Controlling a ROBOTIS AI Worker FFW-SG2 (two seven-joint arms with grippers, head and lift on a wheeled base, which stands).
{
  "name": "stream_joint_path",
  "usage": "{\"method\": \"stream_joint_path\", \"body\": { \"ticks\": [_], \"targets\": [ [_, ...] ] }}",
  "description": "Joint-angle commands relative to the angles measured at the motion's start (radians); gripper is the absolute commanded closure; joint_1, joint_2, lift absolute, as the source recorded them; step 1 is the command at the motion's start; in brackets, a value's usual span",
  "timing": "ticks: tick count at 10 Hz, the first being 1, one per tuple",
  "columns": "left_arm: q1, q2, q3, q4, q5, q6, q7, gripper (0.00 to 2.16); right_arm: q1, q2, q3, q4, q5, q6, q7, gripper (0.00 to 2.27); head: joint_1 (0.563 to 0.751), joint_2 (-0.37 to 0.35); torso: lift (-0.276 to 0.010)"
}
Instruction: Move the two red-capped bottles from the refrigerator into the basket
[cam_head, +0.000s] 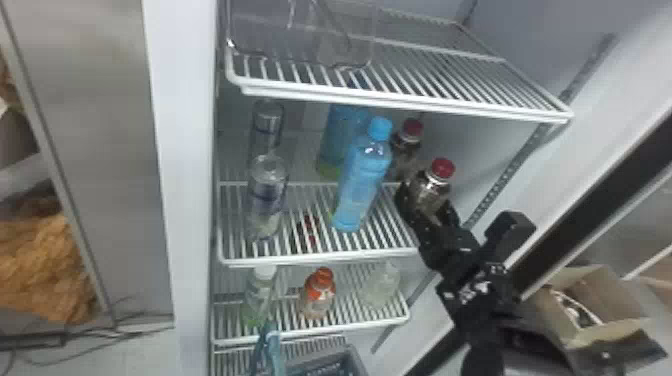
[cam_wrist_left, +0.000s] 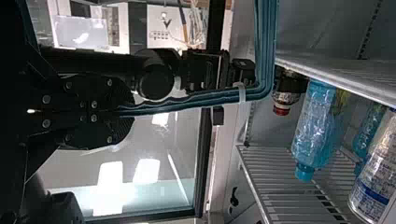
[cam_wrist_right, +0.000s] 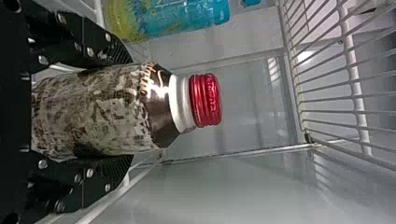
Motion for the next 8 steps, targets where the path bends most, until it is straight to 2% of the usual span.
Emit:
{"method": "stream_joint_path", "body": {
  "ticks": [1, 3, 8],
  "targets": [
    [-0.001, 0.000, -0.001, 0.000, 0.000, -0.002, 0.000, 1.20, -0.004, -0.001, 0.000, 0.006, -0.004, 0.006, 0.000, 1.30, 0.695, -0.350, 0.000],
    [-0.001, 0.002, -0.003, 0.000, 0.000, -0.002, 0.000, 1.20, 0.014, -0.001, -0.002, -0.016, -0.014, 0.006, 0.003, 1.28, 0.695, -0.350, 0.000],
    [-0.006, 0.002, -0.005, 0.000, 0.002, -0.002, 0.000, 1.20, 0.141, -0.001, -0.010, -0.195, -0.080, 0.006, 0.005, 1.28, 0.695, -0.350, 0.000]
  ]
}}
